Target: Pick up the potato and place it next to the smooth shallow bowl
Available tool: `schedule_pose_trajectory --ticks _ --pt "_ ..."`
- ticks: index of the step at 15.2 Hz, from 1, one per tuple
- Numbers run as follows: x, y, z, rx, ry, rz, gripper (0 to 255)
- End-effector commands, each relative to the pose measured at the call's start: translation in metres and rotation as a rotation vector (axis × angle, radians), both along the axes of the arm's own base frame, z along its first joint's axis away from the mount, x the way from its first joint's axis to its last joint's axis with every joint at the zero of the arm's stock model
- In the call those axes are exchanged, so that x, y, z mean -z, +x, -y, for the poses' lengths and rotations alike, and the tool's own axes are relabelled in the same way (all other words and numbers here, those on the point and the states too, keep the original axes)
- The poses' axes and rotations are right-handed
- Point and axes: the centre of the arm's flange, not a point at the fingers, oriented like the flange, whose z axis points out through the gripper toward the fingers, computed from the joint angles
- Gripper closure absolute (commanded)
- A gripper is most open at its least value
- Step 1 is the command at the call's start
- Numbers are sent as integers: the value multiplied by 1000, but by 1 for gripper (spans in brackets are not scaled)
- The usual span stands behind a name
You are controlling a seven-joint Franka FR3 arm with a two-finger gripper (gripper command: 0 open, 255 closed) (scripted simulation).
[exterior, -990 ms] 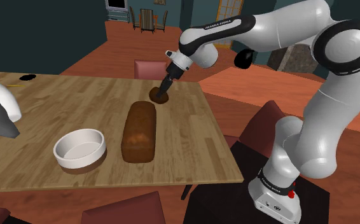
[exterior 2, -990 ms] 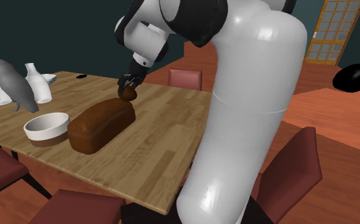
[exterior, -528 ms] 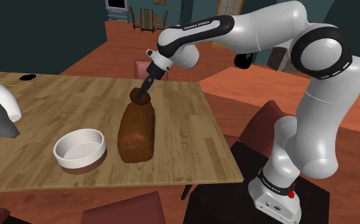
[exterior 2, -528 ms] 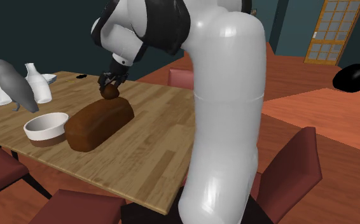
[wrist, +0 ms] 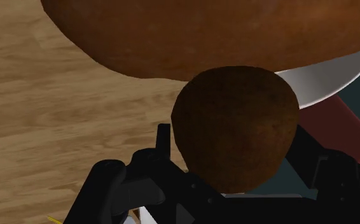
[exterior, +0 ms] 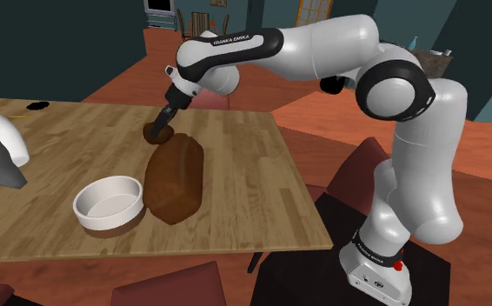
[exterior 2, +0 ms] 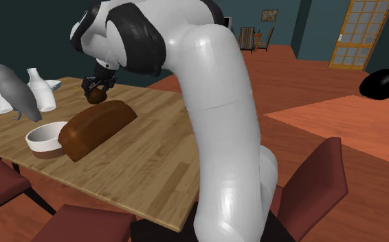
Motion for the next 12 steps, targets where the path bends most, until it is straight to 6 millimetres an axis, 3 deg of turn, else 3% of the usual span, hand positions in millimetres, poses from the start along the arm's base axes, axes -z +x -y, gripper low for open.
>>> schedule_pose_trajectory --ticks 1,5,12 --pt "5 10 -28 -9 -2 -13 255" --pt "5 37 -79 -9 -2 -13 255" --pt "42 37 -79 -9 -2 -13 255"
